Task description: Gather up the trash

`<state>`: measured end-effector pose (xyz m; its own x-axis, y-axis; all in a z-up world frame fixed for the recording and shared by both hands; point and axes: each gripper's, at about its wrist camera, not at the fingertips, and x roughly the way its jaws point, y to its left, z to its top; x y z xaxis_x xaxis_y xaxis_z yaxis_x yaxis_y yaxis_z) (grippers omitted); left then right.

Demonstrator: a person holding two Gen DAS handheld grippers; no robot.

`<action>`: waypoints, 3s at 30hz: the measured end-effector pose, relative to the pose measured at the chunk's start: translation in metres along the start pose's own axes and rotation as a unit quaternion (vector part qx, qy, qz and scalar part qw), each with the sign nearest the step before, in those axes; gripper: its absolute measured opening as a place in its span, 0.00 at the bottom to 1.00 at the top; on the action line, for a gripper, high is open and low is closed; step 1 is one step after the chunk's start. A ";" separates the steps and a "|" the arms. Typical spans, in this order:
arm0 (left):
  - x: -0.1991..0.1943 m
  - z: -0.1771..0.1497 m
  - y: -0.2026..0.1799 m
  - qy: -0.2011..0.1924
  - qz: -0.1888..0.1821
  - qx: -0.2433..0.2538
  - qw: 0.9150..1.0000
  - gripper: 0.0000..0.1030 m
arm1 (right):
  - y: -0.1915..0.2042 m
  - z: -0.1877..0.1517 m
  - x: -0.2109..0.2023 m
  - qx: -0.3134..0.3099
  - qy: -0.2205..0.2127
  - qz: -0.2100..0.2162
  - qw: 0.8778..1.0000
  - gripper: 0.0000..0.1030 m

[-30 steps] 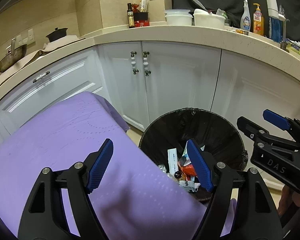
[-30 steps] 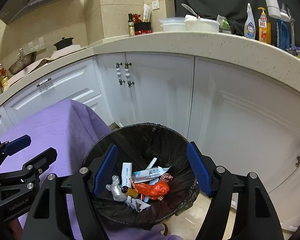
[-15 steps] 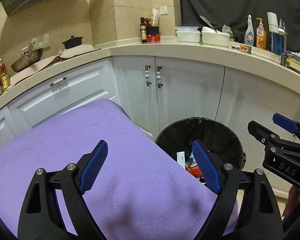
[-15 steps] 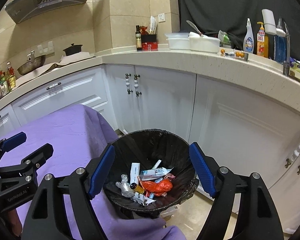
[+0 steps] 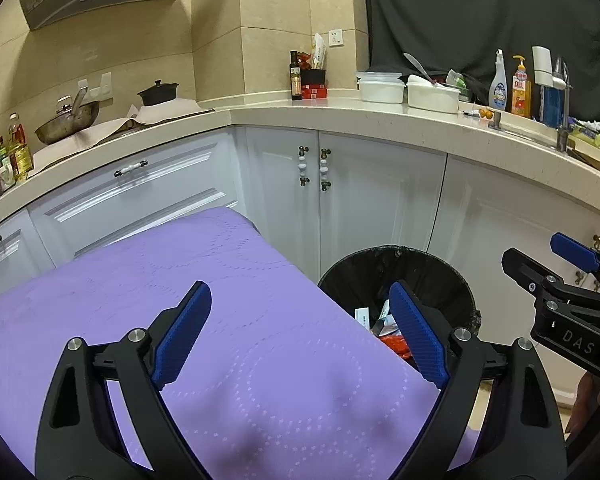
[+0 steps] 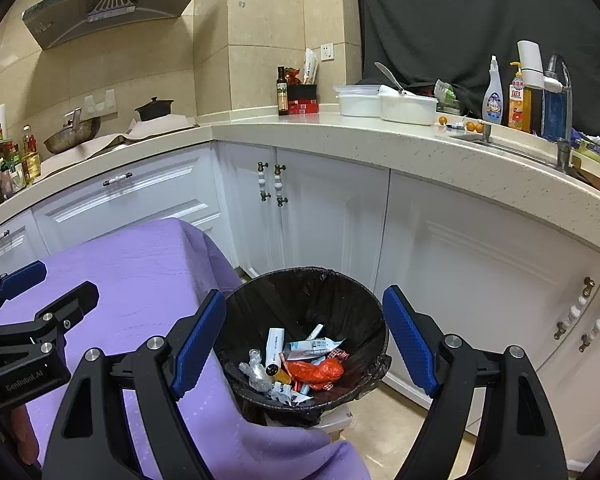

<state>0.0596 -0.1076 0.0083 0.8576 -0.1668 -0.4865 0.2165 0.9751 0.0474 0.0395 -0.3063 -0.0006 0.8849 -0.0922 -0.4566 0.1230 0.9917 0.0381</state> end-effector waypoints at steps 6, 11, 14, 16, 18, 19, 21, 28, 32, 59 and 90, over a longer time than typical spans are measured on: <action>-0.003 -0.001 0.001 -0.001 -0.002 0.001 1.000 0.86 | 0.000 0.001 -0.002 -0.001 -0.001 -0.002 1.000 0.76; -0.004 0.000 0.001 -0.001 -0.003 0.002 1.000 0.86 | 0.000 0.001 -0.002 -0.002 -0.003 -0.002 1.000 0.76; -0.005 0.000 0.001 -0.001 -0.003 0.001 1.000 0.86 | 0.000 0.001 -0.003 -0.002 -0.002 -0.003 1.000 0.76; -0.005 0.000 0.001 -0.001 -0.003 0.001 1.000 0.86 | 0.000 0.001 -0.002 -0.002 -0.002 -0.002 1.000 0.76; -0.005 0.000 0.001 0.000 -0.004 0.001 1.000 0.86 | 0.000 0.001 -0.002 -0.001 -0.002 -0.002 1.000 0.76; -0.005 0.000 0.001 0.000 -0.003 0.001 1.000 0.86 | 0.000 0.001 -0.002 -0.001 -0.001 -0.002 1.000 0.76; -0.004 0.001 0.000 0.001 -0.003 0.000 1.000 0.86 | 0.000 0.001 -0.002 -0.003 -0.001 -0.002 1.000 0.76; -0.004 0.001 0.001 0.002 -0.003 -0.001 1.000 0.86 | 0.000 0.002 -0.002 -0.002 -0.001 -0.002 1.000 0.76; -0.003 0.001 0.001 0.001 -0.003 0.000 1.000 0.86 | 0.000 0.002 -0.002 -0.002 -0.001 -0.002 1.000 0.76; -0.002 0.003 0.003 0.003 -0.003 -0.004 1.000 0.87 | 0.000 0.002 -0.002 -0.002 -0.001 -0.002 1.000 0.76; 0.000 0.005 -0.006 -0.001 -0.022 -0.001 1.000 0.95 | -0.001 0.004 0.000 -0.006 -0.001 0.003 1.000 0.76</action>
<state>0.0606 -0.1138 0.0126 0.8486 -0.2101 -0.4855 0.2535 0.9670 0.0245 0.0409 -0.3078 0.0035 0.8863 -0.0863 -0.4551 0.1118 0.9933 0.0293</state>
